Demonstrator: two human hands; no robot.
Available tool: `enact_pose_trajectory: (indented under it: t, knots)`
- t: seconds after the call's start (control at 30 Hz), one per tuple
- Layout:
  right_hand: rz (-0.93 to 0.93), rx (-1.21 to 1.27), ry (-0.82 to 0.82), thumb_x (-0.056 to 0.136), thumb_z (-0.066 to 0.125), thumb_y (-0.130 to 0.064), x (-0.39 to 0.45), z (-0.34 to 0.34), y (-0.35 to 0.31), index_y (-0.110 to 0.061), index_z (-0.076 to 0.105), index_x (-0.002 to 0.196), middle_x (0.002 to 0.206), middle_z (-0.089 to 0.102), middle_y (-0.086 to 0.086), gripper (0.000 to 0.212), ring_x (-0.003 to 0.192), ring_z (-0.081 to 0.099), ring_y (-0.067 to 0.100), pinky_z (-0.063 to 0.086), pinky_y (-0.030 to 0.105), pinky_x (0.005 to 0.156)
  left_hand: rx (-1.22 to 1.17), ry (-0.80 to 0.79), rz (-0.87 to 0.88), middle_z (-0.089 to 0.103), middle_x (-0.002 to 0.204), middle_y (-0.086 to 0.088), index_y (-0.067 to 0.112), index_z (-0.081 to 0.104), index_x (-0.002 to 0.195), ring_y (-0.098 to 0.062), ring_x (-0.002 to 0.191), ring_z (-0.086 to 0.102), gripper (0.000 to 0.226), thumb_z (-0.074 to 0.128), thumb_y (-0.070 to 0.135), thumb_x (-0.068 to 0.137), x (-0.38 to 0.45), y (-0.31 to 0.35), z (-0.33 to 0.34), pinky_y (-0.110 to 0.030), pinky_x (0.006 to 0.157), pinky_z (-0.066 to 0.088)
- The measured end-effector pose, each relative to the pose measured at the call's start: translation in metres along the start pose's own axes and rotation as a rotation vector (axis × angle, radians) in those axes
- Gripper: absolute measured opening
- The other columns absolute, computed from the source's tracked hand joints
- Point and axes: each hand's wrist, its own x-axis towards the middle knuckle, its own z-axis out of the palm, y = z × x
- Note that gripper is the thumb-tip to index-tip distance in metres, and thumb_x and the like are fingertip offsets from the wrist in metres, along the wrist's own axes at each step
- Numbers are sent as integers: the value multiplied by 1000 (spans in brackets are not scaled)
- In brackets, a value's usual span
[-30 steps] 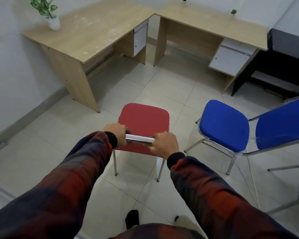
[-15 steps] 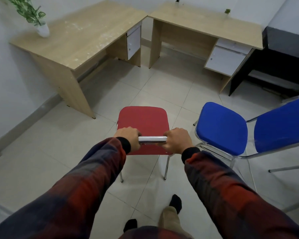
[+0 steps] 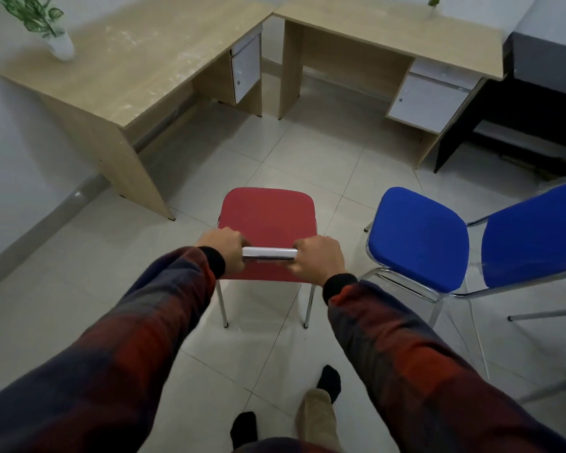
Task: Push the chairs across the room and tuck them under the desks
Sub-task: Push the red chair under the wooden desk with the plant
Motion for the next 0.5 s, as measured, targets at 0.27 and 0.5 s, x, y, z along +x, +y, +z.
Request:
enact_pose_trajectory:
  t: [0.27,0.5]
  knots:
    - [-52,9,20,86,51,-74,20,-1,1,-20,48,66,61,52,-2,57,57,54,23,44,31,57,-22,24,-59,64,76,11,34,70,99,-16,70,60,26,59,34,75,13,-6,-6,-25,60,42]
    - [-91,-14,-13,83,54,-73,31,-8,54,-23,49,66,63,53,-5,54,61,58,21,45,30,57,-75,41,-57,67,80,7,32,70,102,-18,69,61,28,57,33,77,35,33,-10,-26,62,46]
